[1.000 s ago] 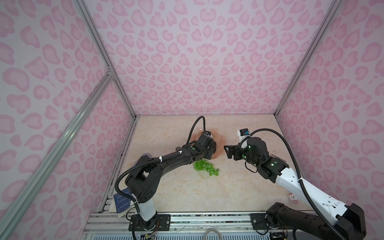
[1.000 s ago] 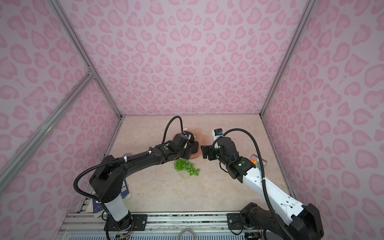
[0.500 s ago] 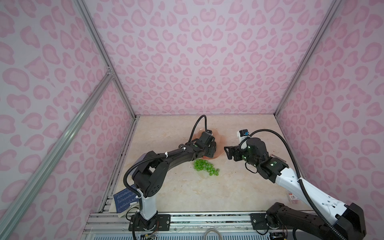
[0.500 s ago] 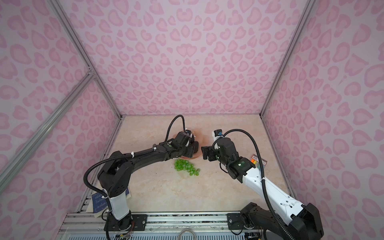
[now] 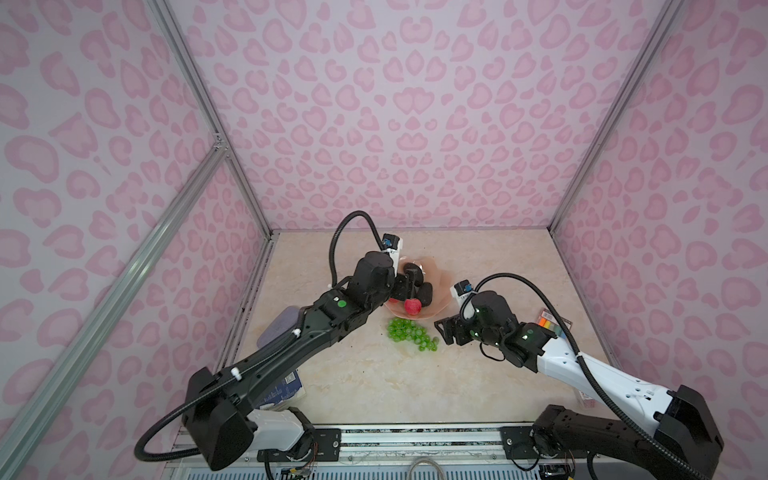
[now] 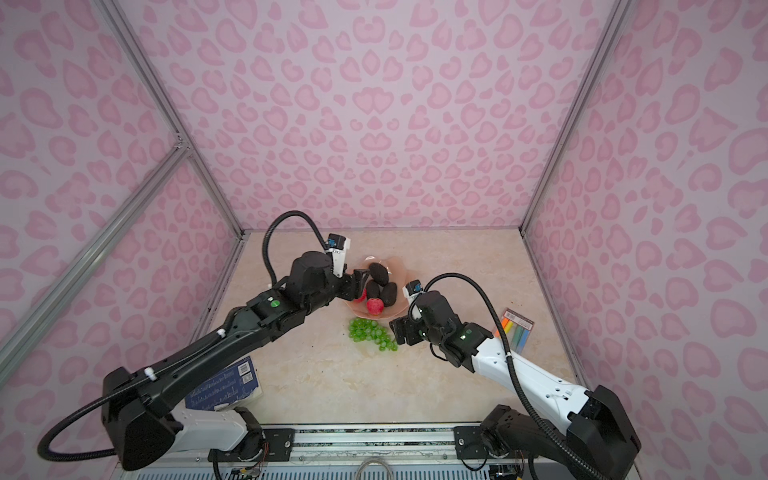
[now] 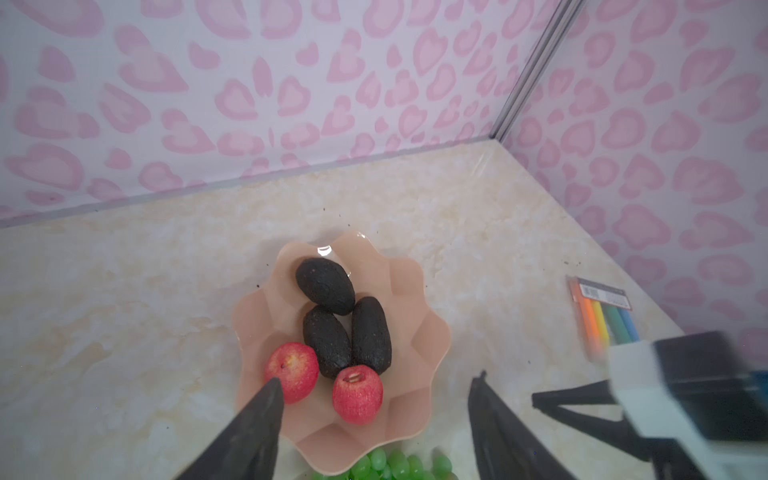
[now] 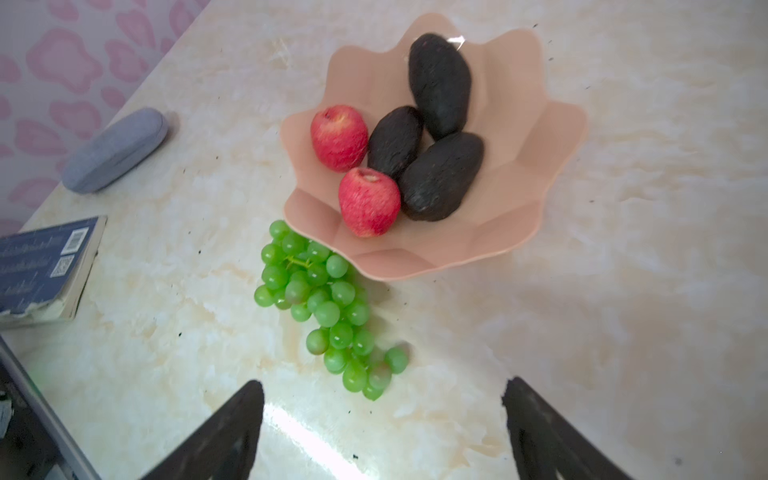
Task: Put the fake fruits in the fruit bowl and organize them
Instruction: 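Grasp the green grapes with the right gripper while the left gripper withdraws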
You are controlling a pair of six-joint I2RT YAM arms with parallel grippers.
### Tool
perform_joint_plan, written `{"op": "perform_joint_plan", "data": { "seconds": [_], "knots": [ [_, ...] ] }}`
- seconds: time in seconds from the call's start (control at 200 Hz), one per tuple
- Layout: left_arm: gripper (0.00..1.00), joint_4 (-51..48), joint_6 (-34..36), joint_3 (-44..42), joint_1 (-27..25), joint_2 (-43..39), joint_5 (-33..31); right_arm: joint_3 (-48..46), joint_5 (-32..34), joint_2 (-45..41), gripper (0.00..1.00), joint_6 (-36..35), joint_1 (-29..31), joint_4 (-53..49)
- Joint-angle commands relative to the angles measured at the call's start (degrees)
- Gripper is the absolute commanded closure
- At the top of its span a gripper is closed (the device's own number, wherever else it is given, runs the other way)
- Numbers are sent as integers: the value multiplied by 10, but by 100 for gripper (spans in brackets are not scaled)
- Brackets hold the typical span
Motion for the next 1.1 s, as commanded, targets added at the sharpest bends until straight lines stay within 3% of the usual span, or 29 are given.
{"op": "perform_joint_plan", "data": {
  "seconds": [0.0, 0.195, 0.455, 0.79, 0.87, 1.095],
  "knots": [
    [26, 3, 15, -40, 1, -80, -47, -4, 10, 33, 10, 10, 33, 12],
    [13, -9, -14, -170, 5, -275, -75, -2, -4, 119, 11, 25, 45, 73],
    [8, -94, -95, -272, 6, -476, -116, 30, -3, 218, 13, 16, 46, 125],
    [6, -177, -121, -286, 6, -574, -134, 68, 15, 318, 19, 17, 60, 170],
    [5, -180, -123, -288, 6, -578, -134, 80, 19, 340, 25, 12, 66, 167],
    [5, -188, -126, -288, 6, -581, -129, 96, 52, 365, 60, -8, 95, 146]
  ]
}}
